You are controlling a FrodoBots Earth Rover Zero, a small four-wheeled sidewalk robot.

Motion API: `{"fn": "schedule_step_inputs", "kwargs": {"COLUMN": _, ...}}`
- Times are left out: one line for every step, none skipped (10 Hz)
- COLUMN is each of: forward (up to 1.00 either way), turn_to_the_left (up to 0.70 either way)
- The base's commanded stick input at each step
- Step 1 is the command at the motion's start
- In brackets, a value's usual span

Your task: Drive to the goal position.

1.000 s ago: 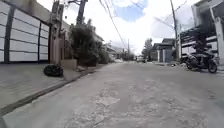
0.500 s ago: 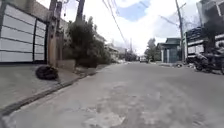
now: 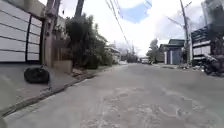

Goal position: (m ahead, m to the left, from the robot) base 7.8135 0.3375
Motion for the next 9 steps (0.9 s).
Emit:
{"fn": "schedule_step_inputs", "kwargs": {"forward": 1.00, "turn_to_the_left": 0.02}}
{"fn": "schedule_step_inputs", "kwargs": {"forward": 1.00, "turn_to_the_left": 0.02}}
{"fn": "schedule_step_inputs", "kwargs": {"forward": 1.00, "turn_to_the_left": 0.02}}
{"fn": "schedule_step_inputs", "kwargs": {"forward": 1.00, "turn_to_the_left": 0.02}}
{"fn": "schedule_step_inputs", "kwargs": {"forward": 1.00, "turn_to_the_left": 0.02}}
{"fn": "schedule_step_inputs", "kwargs": {"forward": 1.00, "turn_to_the_left": 0.02}}
{"fn": "schedule_step_inputs", "kwargs": {"forward": 1.00, "turn_to_the_left": 0.02}}
{"fn": "schedule_step_inputs", "kwargs": {"forward": 1.00, "turn_to_the_left": 0.02}}
{"fn": "schedule_step_inputs", "kwargs": {"forward": 1.00, "turn_to_the_left": 0.02}}
